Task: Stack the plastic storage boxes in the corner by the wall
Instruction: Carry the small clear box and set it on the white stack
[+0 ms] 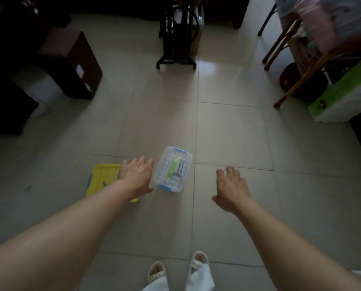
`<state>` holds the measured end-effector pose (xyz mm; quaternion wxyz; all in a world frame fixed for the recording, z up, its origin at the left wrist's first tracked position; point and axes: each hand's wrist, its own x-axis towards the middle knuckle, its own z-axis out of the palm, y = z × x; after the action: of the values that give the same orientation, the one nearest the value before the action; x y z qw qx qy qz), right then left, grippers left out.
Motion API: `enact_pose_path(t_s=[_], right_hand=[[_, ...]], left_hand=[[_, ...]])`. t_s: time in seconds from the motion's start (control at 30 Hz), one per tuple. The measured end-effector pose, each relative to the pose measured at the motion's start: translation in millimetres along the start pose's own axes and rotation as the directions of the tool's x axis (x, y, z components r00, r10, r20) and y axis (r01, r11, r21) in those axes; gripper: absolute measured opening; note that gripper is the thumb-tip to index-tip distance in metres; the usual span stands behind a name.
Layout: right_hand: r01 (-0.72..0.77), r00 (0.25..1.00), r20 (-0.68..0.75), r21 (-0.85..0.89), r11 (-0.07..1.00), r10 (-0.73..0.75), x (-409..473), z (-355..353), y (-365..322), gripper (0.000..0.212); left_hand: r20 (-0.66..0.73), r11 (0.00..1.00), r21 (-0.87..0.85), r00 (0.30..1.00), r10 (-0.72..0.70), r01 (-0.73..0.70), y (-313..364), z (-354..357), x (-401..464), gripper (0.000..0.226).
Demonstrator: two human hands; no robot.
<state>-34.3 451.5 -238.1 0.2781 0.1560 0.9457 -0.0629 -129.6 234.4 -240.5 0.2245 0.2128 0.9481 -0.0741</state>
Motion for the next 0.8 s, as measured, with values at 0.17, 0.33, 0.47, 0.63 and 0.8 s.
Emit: enact_pose_path(t_s=[0.17,0.33,0.47,0.63,0.8], right_hand=[[0.075,0.997,0.021,-0.035,0.997,-0.074,59,-2,-35,0.064],[0.099,0.994,0.041,-0.01,0.995,-0.099,123,13,-52,0.061],[0.086,0.994,0.063,0.016,0.996,-0.087,167,41,-66,0.055],[0.019,0.994,0.105,0.069,0.997,-0.026,224,90,-83,0.057],[-0.099,0.986,0.148,0.114,0.989,0.082,272,144,-86,0.053]], left_hand=[[0.059,0.997,-0.01,0.996,-0.069,0.07,-32,21,36,0.075],[0.118,0.987,-0.071,0.984,-0.136,0.145,-43,43,86,0.076],[0.183,0.983,-0.086,0.973,-0.142,0.159,-55,73,125,0.073],[0.249,0.987,-0.099,0.964,-0.098,0.126,-60,122,187,0.066],[0.307,0.986,-0.153,0.952,-0.02,0.07,-56,173,246,0.06]])
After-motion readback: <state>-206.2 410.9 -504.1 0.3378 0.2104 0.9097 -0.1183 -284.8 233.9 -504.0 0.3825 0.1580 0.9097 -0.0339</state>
